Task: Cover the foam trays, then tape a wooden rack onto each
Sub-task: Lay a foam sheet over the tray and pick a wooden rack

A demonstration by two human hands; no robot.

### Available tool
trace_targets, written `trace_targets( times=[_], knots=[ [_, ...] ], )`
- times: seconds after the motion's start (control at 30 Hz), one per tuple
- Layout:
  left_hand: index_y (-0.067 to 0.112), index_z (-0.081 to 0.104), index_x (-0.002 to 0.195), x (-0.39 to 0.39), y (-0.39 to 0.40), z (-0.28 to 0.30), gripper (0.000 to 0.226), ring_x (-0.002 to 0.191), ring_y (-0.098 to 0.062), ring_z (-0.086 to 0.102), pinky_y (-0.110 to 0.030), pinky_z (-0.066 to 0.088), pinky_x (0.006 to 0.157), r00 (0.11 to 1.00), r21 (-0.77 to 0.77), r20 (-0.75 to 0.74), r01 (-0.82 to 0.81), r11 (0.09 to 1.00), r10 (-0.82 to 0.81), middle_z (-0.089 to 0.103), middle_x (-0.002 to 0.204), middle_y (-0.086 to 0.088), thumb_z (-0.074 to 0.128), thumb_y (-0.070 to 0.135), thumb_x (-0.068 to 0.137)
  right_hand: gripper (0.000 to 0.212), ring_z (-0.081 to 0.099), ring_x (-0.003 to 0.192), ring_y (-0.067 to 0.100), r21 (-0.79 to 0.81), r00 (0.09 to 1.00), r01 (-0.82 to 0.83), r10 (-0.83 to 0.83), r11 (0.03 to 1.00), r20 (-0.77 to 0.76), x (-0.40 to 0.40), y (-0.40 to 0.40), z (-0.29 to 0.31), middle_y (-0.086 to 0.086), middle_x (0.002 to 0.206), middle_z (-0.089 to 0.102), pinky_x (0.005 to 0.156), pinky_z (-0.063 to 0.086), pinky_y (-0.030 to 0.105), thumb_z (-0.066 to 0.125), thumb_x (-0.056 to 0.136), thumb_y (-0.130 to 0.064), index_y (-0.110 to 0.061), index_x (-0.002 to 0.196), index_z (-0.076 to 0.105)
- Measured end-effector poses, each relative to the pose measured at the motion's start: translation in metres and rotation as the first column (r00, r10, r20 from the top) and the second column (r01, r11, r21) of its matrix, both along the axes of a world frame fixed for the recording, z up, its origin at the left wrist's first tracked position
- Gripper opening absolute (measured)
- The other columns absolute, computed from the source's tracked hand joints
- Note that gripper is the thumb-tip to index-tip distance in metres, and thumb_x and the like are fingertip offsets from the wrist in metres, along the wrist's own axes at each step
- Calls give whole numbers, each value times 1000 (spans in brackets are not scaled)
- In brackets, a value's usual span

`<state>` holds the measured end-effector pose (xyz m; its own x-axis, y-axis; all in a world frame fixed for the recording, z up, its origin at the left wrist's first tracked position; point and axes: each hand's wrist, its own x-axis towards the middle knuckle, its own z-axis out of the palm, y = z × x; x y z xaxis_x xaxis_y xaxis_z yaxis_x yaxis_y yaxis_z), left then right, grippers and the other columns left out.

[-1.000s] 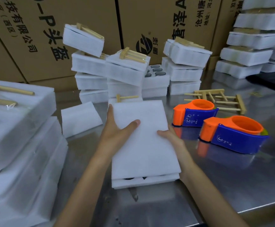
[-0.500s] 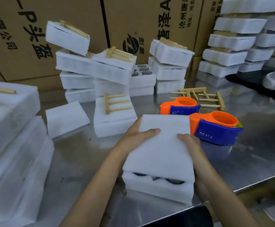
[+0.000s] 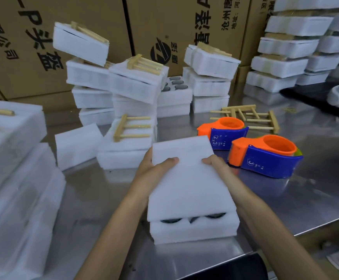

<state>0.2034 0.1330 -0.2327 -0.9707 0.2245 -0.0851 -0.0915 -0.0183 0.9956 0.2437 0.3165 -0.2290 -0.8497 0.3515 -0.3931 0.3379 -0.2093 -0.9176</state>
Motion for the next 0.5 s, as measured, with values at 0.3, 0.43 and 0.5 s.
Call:
trace_targets(
  times=[0.3,0.43,0.5],
  knots=[
    [38,57,113,12,-30,0,39,81,9,63,-14,48,57,956,13,-75,-285,959,285,63,102,22,79,31,83,17,73,74,19,-150,943,-327,313,933,-111,-13,-21,-8,6,87,77,66,55,25,74,73,-37,-22,73,81],
    [41,54,114,13,-46,-2,41,94,-1,63,-23,48,70,939,33,-71,-335,941,337,63,108,22,78,32,83,27,72,83,23,-178,903,-429,414,886,-118,-23,-36,-9,9,98,76,72,54,29,74,70,-41,-19,84,81],
    [43,50,112,11,-54,-1,43,89,4,61,-19,46,65,929,35,-69,-363,931,365,61,104,25,79,33,82,31,72,87,25,-186,899,-436,418,880,-128,-28,-45,-9,11,102,75,78,52,32,74,71,-41,-17,89,80]
  ],
)
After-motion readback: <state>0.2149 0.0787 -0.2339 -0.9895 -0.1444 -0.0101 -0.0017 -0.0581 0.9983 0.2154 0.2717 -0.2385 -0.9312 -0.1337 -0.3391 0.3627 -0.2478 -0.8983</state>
